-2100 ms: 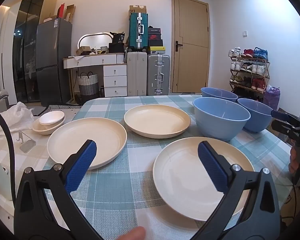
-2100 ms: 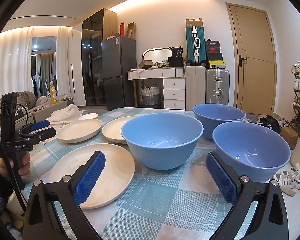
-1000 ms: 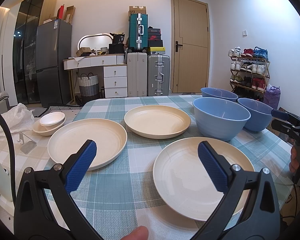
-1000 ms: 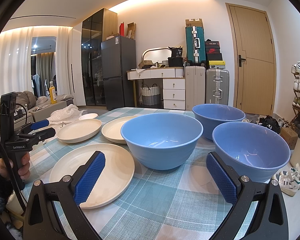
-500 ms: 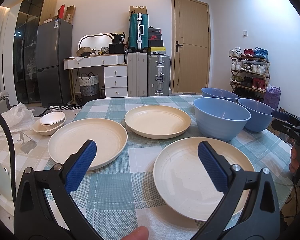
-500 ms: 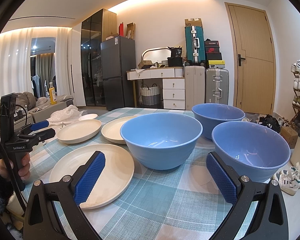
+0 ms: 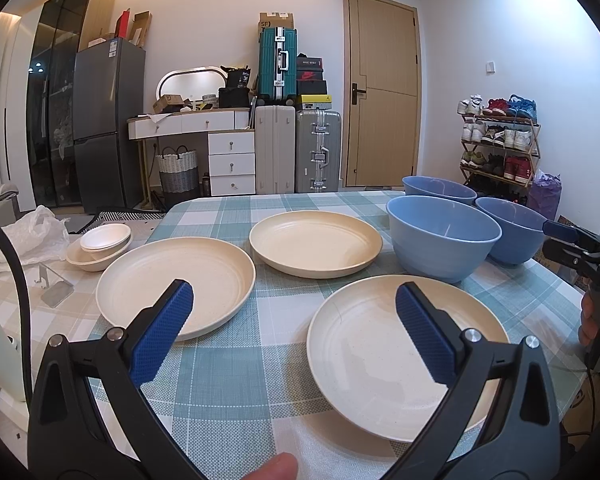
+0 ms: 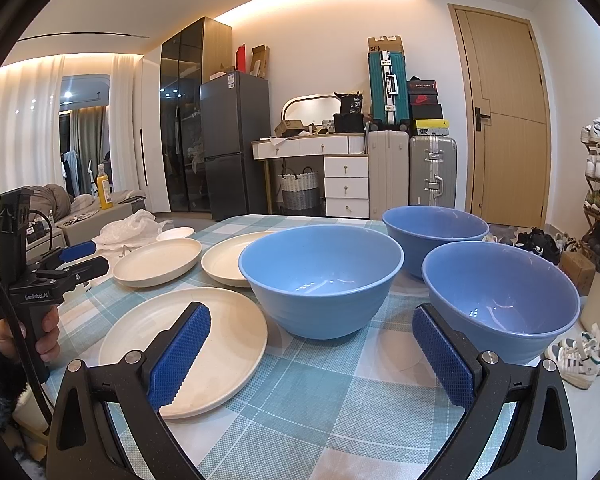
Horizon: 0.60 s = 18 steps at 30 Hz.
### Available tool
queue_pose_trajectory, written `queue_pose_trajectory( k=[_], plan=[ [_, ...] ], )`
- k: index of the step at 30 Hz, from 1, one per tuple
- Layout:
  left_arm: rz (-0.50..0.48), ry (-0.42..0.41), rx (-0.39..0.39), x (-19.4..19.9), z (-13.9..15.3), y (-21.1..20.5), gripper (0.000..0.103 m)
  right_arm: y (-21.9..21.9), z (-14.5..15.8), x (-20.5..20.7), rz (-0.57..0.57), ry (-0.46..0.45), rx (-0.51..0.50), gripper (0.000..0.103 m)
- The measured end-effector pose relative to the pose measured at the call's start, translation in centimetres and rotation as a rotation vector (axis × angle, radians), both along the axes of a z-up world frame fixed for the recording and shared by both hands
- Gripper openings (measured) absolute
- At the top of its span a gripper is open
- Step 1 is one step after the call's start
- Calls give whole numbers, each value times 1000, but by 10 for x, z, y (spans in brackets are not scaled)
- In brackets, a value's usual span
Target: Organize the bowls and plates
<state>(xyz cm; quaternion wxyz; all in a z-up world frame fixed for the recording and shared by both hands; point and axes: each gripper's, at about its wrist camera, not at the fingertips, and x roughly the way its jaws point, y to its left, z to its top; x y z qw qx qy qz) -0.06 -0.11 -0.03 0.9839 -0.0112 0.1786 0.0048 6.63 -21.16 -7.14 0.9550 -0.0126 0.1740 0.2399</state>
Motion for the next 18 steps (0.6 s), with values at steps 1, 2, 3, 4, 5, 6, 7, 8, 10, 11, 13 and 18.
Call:
queue_pose_trajectory(
  k=[1, 2, 3, 4, 5, 6, 7, 8, 10, 11, 13, 18],
  plan=[
    [0, 0, 1, 0, 0, 0, 101, 0, 0, 0, 0, 0, 0, 103],
    [-1, 1, 0, 0, 0, 0, 101, 0, 0, 0, 1, 0, 0, 103],
    [-1, 0, 0, 0, 0, 0, 101, 0, 0, 0, 0, 1, -1, 103],
    [0, 1, 0, 0, 0, 0, 101, 0, 0, 0, 0, 2, -1, 103],
    [0, 1, 0, 0, 0, 0, 101, 0, 0, 0, 1, 2, 0, 103],
    [0, 1, 0, 0, 0, 0, 101, 0, 0, 0, 0, 2, 0, 103],
    [0, 0, -1, 0, 0, 0, 101, 0, 0, 0, 0, 3, 1, 103],
    [-1, -2, -1, 0, 0, 0, 101, 0, 0, 0, -1, 2, 2, 103],
    [0, 0, 1, 0, 0, 0, 101, 0, 0, 0, -1, 2, 3, 103],
    [0, 0, 1, 0, 0, 0, 101, 0, 0, 0, -2, 2, 3, 103],
    [-1, -1, 1, 0, 0, 0, 101, 0, 0, 0, -1, 2, 3, 103],
    [0, 0, -1, 0, 0, 0, 101, 0, 0, 0, -2, 3, 3, 103]
  ],
)
